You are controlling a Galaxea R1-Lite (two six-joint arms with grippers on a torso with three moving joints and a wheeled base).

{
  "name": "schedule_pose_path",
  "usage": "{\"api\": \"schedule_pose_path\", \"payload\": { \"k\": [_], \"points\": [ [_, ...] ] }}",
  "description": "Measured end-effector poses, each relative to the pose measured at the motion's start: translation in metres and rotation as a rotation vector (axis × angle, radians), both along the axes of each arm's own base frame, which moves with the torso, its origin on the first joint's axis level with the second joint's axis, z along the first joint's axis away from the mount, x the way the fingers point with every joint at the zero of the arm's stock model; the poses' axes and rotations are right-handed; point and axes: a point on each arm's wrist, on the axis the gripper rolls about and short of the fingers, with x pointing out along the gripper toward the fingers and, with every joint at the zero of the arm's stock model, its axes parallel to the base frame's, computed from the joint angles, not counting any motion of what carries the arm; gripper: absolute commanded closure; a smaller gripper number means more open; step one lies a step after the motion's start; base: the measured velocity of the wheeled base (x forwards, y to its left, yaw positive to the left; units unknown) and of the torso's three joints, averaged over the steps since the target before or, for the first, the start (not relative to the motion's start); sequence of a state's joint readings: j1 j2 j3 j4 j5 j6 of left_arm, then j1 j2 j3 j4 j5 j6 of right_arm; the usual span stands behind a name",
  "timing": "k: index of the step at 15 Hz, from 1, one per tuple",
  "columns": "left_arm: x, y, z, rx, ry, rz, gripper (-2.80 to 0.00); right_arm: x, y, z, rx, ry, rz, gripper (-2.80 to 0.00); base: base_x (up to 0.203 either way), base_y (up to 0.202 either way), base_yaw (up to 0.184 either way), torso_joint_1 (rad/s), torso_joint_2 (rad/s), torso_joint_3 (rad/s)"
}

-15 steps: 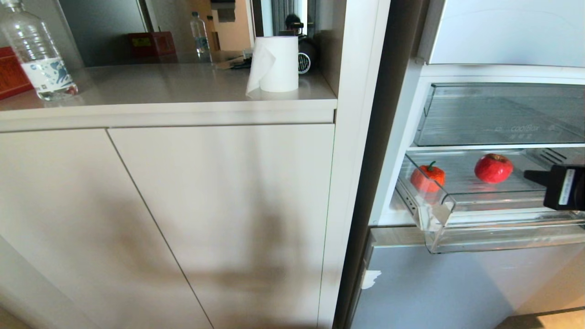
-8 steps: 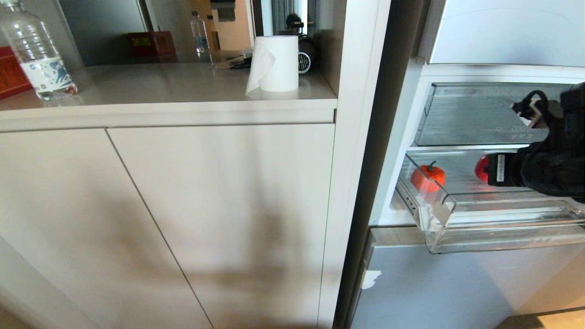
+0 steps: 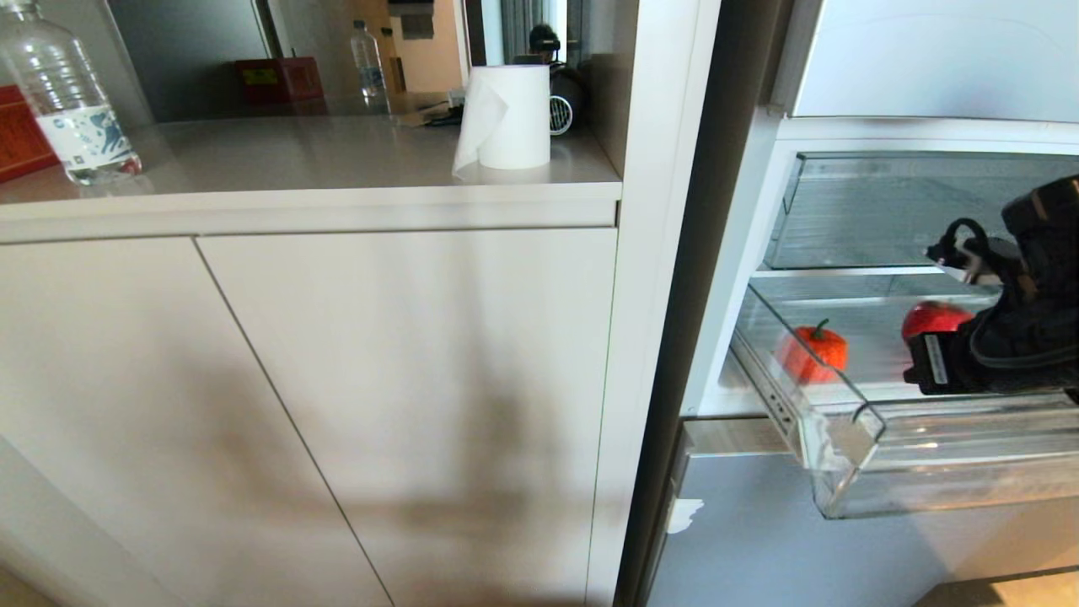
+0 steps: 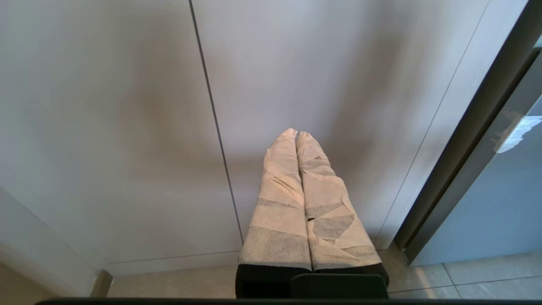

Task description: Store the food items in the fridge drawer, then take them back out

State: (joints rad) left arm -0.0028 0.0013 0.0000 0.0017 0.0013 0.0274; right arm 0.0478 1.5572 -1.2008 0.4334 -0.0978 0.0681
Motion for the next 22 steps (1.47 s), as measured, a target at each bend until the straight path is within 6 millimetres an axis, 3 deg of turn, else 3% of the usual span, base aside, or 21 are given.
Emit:
{"api": "schedule_pose_path", "payload": {
  "k": [7, 14, 17, 22],
  "points": [
    [0.0, 0.0, 0.0, 0.0, 0.0, -0.001, 0.0, -0.07, -0.014, 0.009, -0.019, 0.013, -0.001, 0.0, 0.0, 0.0, 0.0, 0.0, 0.0, 0.0],
    [0.0, 0.0, 0.0, 0.0, 0.0, 0.0, 0.0, -0.102, -0.016, 0.003, -0.025, -0.014, -0.011, 0.0, 0.0, 0.0, 0.0, 0.0, 0.0, 0.0],
    [0.0, 0.0, 0.0, 0.0, 0.0, 0.0, 0.0, -0.098, -0.016, 0.008, -0.014, -0.054, -0.008, 0.0, 0.0, 0.0, 0.0, 0.0, 0.0, 0.0],
    [0.0, 0.0, 0.0, 0.0, 0.0, -0.001, 0.0, -0.041, -0.016, 0.004, 0.033, -0.205, -0.011, 0.0, 0.0, 0.0, 0.0, 0.0, 0.0, 0.0]
  ]
}}
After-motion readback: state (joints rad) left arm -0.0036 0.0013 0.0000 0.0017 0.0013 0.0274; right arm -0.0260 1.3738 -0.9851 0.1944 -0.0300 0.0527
